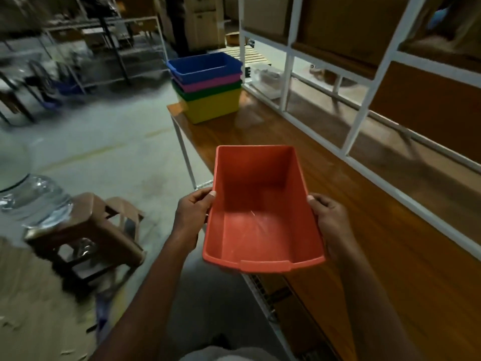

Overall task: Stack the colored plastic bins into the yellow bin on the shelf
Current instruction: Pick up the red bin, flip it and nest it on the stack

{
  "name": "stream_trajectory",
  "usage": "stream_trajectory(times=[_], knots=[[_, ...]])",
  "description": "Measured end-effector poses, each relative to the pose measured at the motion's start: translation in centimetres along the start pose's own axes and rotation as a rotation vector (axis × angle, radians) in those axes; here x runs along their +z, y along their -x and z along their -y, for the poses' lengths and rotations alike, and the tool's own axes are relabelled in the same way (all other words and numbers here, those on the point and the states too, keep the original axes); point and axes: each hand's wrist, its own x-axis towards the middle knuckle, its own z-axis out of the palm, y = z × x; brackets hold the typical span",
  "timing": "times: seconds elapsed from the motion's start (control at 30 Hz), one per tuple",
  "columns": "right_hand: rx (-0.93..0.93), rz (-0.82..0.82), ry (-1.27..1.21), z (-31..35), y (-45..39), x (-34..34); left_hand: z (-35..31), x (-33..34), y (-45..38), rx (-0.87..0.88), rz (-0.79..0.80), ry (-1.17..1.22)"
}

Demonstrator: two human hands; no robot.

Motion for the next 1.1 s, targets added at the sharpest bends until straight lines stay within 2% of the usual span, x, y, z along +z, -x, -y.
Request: stream_trajectory(times=[0.37,0.9,1.1], knots=[[-0.061,0.009,-0.015,4.9,-7.8,13.7,-4.5,-8.3,-15.0,0.046,0.027,0.044],[-0.177,0.058,-0.087,17.2,-28.4,26.7,-14.5,-11.1,-37.5,0.16,0.034,0.093],[-0.217,0.009,-0.056,21.3,-34.1,30.9,-17.9,-11.4,-45.1,0.19,0.038,0.144]])
